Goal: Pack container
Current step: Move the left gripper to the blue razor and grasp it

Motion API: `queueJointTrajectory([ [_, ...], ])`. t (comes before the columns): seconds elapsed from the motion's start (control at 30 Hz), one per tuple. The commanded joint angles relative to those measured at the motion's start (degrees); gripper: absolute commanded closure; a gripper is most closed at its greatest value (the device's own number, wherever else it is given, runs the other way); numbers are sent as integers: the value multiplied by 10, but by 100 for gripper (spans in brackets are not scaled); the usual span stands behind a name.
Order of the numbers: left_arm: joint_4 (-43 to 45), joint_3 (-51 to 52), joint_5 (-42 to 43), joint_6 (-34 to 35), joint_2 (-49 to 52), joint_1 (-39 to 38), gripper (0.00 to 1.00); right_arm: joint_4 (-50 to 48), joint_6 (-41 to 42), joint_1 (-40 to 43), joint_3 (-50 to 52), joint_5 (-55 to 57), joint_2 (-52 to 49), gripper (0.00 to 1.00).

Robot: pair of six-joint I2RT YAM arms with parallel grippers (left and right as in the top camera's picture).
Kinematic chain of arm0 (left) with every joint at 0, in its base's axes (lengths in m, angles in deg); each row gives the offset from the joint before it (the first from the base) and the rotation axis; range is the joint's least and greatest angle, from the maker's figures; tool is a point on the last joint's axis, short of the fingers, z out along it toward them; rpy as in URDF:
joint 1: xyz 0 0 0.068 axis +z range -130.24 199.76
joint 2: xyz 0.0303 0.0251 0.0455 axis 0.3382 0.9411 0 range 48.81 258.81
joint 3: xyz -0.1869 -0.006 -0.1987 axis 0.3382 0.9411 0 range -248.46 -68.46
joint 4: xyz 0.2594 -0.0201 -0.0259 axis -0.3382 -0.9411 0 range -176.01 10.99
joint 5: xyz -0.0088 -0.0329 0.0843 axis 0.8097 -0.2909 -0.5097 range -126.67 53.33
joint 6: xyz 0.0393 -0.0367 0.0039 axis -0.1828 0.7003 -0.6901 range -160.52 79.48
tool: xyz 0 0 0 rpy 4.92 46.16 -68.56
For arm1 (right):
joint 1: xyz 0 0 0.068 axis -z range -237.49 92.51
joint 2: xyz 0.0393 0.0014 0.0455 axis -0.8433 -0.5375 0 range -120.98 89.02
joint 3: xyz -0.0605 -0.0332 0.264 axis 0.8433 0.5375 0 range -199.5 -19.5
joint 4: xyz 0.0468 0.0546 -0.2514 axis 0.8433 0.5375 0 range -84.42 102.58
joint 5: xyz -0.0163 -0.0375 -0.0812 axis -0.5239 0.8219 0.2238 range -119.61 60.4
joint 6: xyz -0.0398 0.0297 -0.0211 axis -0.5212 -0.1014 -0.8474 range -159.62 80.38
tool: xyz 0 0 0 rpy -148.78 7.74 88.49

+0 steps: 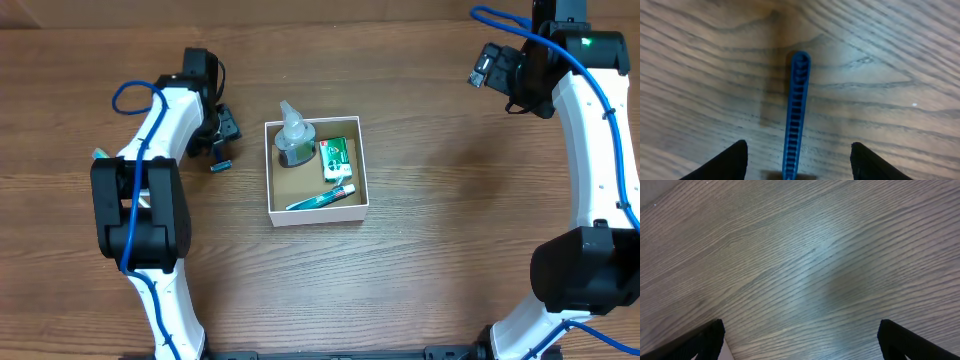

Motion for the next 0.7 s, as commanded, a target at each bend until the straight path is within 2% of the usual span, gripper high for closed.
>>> queueJointTrajectory([
  [0.0, 28, 39, 4, 22, 9, -2, 37, -2, 0, 2, -14, 10, 5, 0],
  [0.27, 57, 71, 0, 22, 9, -3, 61, -2, 0, 2, -14, 10, 5, 0],
  [0.47, 43, 73, 0, 22, 9, -3, 84, -2, 0, 2, -14, 10, 5, 0],
  [0.67, 35, 67, 0, 6, 9, -3, 95, -2, 0, 2, -14, 10, 5, 0],
])
